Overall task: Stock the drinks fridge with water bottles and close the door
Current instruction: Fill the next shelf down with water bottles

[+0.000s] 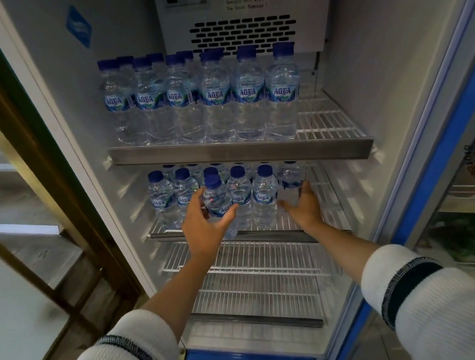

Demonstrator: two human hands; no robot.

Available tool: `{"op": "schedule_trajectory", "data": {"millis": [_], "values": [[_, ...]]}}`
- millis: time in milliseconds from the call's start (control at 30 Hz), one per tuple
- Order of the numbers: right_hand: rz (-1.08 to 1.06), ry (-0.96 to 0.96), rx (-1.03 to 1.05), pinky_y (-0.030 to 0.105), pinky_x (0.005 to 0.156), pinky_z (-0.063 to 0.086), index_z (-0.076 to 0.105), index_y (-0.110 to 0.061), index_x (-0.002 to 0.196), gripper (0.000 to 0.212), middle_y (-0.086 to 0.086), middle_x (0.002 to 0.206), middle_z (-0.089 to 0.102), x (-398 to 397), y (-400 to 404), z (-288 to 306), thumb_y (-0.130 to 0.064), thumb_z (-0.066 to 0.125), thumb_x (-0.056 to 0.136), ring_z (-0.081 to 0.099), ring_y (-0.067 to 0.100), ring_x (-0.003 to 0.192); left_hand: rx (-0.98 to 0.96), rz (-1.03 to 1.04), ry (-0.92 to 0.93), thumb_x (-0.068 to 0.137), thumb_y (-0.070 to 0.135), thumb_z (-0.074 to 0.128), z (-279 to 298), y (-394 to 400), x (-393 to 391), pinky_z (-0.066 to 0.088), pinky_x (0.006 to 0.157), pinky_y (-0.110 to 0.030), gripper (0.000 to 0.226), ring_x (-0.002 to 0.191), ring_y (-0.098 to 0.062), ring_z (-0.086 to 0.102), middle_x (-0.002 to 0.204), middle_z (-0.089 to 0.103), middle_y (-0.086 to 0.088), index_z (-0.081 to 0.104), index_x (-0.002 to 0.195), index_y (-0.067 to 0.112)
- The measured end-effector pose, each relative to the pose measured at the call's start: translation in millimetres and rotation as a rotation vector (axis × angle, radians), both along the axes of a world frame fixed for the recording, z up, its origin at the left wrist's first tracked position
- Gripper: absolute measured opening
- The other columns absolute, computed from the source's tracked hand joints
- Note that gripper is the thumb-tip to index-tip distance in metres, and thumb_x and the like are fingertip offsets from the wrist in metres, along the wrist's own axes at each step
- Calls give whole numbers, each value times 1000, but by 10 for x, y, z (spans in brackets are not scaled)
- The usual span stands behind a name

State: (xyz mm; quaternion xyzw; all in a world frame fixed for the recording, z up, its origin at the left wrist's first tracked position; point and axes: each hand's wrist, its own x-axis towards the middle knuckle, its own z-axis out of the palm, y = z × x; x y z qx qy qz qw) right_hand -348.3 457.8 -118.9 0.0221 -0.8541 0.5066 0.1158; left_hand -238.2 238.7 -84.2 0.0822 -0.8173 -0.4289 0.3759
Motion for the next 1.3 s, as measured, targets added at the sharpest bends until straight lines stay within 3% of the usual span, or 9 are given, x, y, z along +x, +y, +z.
{"op": "schedule_trajectory", "data": {"millis": [133,367,467,600,833,933,1200,1300], "values": [[60,-76,-95,27,90,40,29,-11,139,74,13,134,48,28,23,31,-12,75,81,49,26,121,-1,-7,10,67,53,80,-32,-13,-15,53,70,-25,78,76,-9,56,96,62,3,52,128,15],[-16,-19,-85,32,81,48,45,-11,118,58,11,117,57,-20,-10,5,-30,81,76,58,28,104,-8,-12,11,67,53,79,-45,-17,-26,53,72,-25,78,78,-8,56,99,62,3,51,129,15],[23,-43,-95,37,87,50,45,-11,124,53,11,122,59,-25,18,-12,-27,75,82,58,29,109,-6,-4,-4,67,55,79,-60,-24,-30,55,73,-28,80,80,-11,58,99,62,3,50,130,16],[96,-82,-85,28,88,42,36,-11,139,58,7,129,55,-2,45,-1,-20,66,90,54,23,114,-4,-3,-3,67,53,80,-50,-10,-16,55,73,-31,79,79,-11,57,98,62,2,51,130,14],[14,-14,-54,38,91,49,44,-4,124,63,16,124,52,-1,-14,6,-24,81,76,55,31,110,-12,-10,-22,68,58,77,-27,-9,15,55,72,-33,81,78,-12,56,97,62,0,50,131,14],[55,-33,-66,32,92,46,46,-5,127,55,14,124,58,11,4,11,-18,75,82,57,31,112,-9,-9,-29,69,54,79,-20,-7,20,55,71,-32,80,77,-11,55,96,60,1,50,131,14],[107,-98,12,26,89,39,26,-7,142,60,15,136,51,60,21,58,-14,61,93,52,30,121,25,-14,-5,70,48,81,-7,39,55,55,79,-29,77,87,-9,57,109,63,-2,50,132,15],[133,-106,28,28,95,40,21,-9,146,66,14,138,50,89,31,69,-13,61,93,51,29,123,72,-57,25,68,47,81,-3,111,94,56,82,-29,74,94,-11,63,114,64,0,52,128,16]]}}
